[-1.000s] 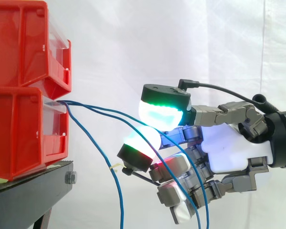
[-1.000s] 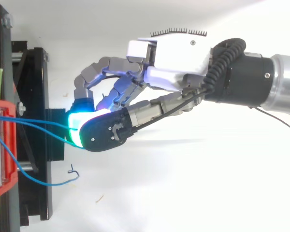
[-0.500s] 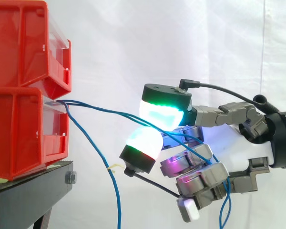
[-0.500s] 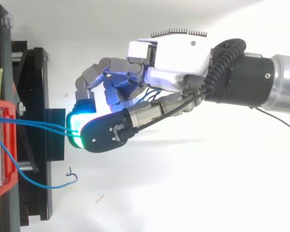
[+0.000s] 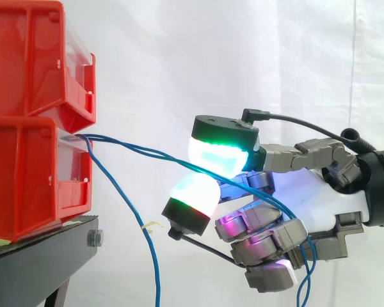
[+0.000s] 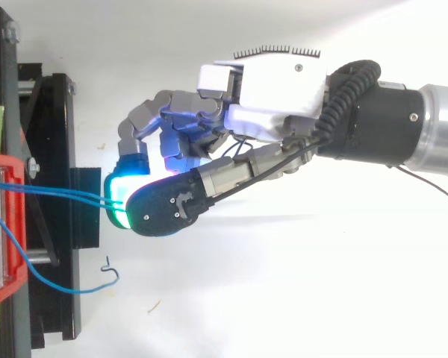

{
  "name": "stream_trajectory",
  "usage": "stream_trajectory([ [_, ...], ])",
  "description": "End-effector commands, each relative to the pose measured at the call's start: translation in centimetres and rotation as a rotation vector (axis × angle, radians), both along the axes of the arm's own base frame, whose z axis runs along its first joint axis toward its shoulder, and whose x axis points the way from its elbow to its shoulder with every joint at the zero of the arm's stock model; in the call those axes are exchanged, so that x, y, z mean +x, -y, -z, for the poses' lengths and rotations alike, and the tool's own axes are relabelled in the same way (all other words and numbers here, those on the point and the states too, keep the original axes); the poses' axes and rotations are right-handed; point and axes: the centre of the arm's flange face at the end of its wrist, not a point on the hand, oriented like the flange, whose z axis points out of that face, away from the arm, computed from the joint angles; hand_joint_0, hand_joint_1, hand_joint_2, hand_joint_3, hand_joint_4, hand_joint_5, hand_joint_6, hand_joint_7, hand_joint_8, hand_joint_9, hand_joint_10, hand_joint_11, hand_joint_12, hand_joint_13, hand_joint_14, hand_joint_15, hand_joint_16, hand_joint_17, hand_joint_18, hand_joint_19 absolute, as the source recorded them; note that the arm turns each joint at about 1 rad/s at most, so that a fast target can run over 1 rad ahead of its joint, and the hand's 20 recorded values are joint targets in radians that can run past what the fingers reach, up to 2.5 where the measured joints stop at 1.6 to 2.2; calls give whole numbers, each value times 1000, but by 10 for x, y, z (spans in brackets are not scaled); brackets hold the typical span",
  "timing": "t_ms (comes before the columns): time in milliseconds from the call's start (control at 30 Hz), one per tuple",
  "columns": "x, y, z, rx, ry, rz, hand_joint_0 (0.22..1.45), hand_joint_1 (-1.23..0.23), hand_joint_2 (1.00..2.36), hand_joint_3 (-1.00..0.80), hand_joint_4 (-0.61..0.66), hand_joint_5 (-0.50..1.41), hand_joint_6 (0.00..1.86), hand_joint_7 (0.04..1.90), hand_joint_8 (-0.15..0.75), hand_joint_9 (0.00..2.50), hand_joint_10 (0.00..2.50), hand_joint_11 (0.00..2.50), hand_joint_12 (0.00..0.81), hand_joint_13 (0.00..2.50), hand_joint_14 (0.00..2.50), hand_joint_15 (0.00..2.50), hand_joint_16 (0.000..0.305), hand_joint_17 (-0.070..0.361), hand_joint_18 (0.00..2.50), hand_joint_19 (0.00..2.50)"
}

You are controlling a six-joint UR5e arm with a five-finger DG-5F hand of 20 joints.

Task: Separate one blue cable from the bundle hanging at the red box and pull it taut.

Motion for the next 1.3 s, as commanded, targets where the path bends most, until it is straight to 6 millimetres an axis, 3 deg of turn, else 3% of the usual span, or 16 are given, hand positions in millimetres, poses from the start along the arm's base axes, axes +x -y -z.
stream_trajectory([
  [0,0,0,0,0,2,1,773,-849,1018,-286,81,-237,921,1082,316,374,1499,1393,348,625,1042,1406,41,91,927,1261],
  [33,0,0,0,0,2,1,774,-848,1017,-290,84,-237,922,1075,314,412,1264,1441,349,690,580,1501,42,94,890,1173],
  [100,0,0,1,0,0,1,776,-855,1016,-312,98,-237,921,1079,312,430,1133,1481,351,716,457,1510,42,95,888,1132],
  [500,0,0,1,-1,0,-1,716,-834,1011,-376,142,-234,918,1146,316,497,990,1559,361,801,296,1572,45,100,917,1108],
  [533,0,0,0,-1,1,-1,707,-824,1011,-375,148,-234,912,1177,315,524,862,1650,360,826,194,1636,45,101,916,1101],
  [600,0,0,0,-1,1,-1,703,-817,1010,-387,154,-234,913,1176,317,528,860,1636,360,828,190,1641,45,100,914,1092],
  [667,0,0,0,-1,3,-1,699,-811,1009,-398,156,-235,914,1172,316,529,848,1642,360,859,28,1660,45,102,894,1029],
  [733,0,0,0,-1,1,-2,691,-799,1007,-420,161,-238,915,1173,313,551,667,1670,378,800,12,1424,46,104,830,925],
  [767,0,0,0,-1,1,-2,665,-764,1006,-430,156,-241,913,1135,316,578,424,1728,378,730,20,1214,47,105,782,853],
  [833,0,0,0,-1,3,-2,658,-729,1008,-420,158,-240,910,1127,319,611,168,1779,386,714,21,1119,47,105,761,835],
  [933,0,0,0,-1,1,-2,657,-707,1009,-402,159,-239,909,1138,321,633,20,1809,391,710,21,1017,47,105,761,786],
  [1033,0,0,0,-1,3,-2,661,-700,1010,-386,158,-237,911,1136,328,614,10,1618,385,626,22,757,46,103,714,656],
  [1067,0,0,0,-1,3,-2,660,-702,1012,-375,157,-235,911,1137,326,570,20,1355,369,564,17,580,45,102,687,584],
  [1100,0,0,0,-1,3,-2,661,-701,1011,-375,158,-235,911,1139,331,571,20,1335,369,564,17,561,45,102,681,567],
  [1233,0,0,0,-2,3,-2,666,-702,1012,-359,147,-230,909,1161,308,457,20,816,340,445,11,318,44,100,620,450],
  [1267,0,0,0,-2,3,-2,666,-702,1012,-358,149,-230,909,1160,308,442,23,804,340,441,10,305,44,100,608,436],
])
